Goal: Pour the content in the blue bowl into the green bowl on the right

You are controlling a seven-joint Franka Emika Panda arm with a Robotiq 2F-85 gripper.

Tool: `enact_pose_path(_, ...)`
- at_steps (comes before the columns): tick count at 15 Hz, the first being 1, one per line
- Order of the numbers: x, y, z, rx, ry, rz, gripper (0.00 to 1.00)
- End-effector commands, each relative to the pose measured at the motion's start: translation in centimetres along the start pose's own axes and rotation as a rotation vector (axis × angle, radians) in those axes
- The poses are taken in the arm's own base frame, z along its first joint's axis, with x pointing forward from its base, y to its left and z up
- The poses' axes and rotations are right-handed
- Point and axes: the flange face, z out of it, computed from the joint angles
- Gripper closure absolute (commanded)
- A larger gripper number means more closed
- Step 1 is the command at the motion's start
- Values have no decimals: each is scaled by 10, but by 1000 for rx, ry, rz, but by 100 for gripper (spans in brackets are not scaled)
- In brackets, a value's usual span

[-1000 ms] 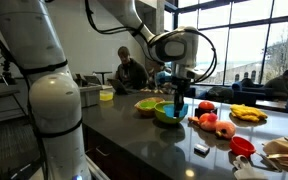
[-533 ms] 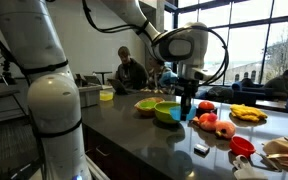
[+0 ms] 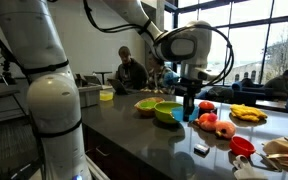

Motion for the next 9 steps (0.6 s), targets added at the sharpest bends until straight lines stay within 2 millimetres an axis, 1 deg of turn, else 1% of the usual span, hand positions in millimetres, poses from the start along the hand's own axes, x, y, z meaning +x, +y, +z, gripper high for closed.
enact_pose_path(1, 0, 0, 0, 0, 0, 0, 95)
enact_pose_path(6, 0, 0, 0, 0, 0, -1, 95)
enact_pose_path(7, 0, 0, 0, 0, 0, -1, 99)
enact_pose_path(9, -1, -1, 0, -3, -2, -2, 99)
